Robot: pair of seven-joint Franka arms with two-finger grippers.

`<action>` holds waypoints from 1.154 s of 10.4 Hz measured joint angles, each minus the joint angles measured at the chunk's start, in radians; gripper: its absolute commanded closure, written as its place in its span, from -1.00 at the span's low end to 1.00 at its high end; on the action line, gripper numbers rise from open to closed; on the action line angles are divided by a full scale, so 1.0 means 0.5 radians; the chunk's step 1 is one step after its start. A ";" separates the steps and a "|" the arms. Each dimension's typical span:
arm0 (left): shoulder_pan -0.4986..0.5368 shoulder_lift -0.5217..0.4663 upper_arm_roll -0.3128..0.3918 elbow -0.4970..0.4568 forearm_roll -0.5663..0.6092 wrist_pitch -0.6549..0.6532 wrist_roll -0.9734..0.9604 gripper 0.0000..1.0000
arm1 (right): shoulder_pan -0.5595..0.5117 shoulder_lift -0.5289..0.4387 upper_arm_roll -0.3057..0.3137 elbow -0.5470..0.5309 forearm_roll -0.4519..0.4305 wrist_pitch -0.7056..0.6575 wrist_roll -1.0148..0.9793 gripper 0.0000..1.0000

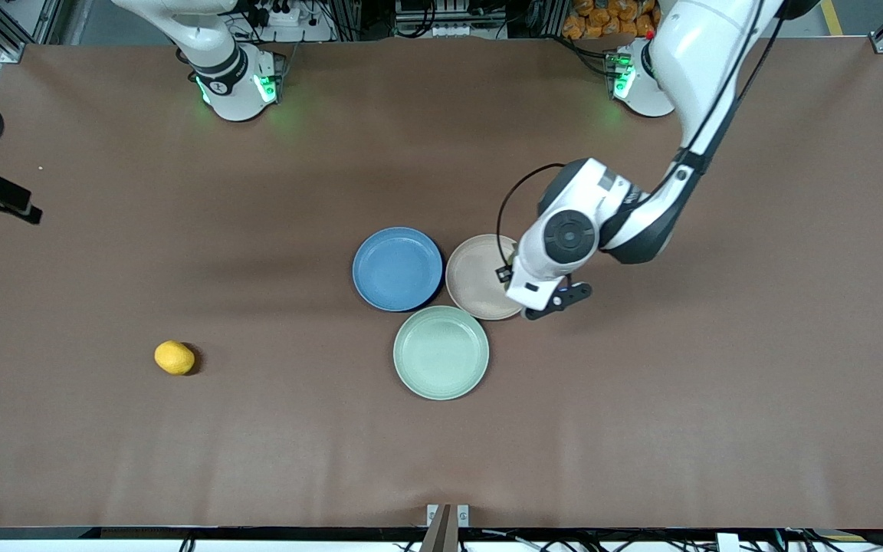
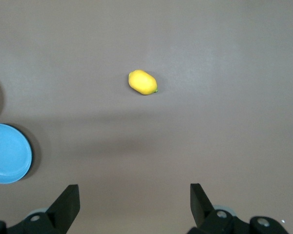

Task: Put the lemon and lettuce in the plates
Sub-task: 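Carry the lettuce over the cream plate and release it, then raise the left gripper away while the right gripper reaches the lemon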

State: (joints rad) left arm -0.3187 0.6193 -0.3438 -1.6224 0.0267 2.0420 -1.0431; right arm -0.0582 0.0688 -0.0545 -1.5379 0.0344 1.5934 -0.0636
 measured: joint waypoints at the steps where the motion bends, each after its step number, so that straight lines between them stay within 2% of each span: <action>1: -0.022 0.055 0.000 0.043 0.000 0.012 -0.046 0.12 | 0.000 0.002 0.002 -0.109 0.000 0.113 0.000 -1.00; 2: -0.032 0.099 0.000 0.086 0.000 0.036 -0.075 -0.99 | 0.000 0.005 0.004 -0.210 0.000 0.216 -0.001 -1.00; 5: -0.081 0.143 0.001 0.181 0.000 0.064 -0.127 -1.00 | 0.000 0.065 0.005 -0.436 0.000 0.458 -0.001 -1.00; 7: -0.078 0.119 0.009 0.236 0.001 0.065 -0.127 -1.00 | 0.001 0.191 0.006 -0.494 0.001 0.617 -0.001 -1.00; 9: -0.034 0.012 0.020 0.266 0.008 0.024 -0.102 -1.00 | 0.012 0.379 0.010 -0.512 0.001 0.852 -0.001 -1.00; 12: 0.137 -0.249 0.050 0.277 0.018 -0.250 0.248 -1.00 | 0.039 0.688 0.013 -0.517 0.002 1.232 -0.003 -1.00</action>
State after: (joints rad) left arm -0.2502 0.4950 -0.3186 -1.4840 0.0358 1.9168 -0.9189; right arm -0.0386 0.4127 -0.0479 -1.7965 0.0351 2.2092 -0.0653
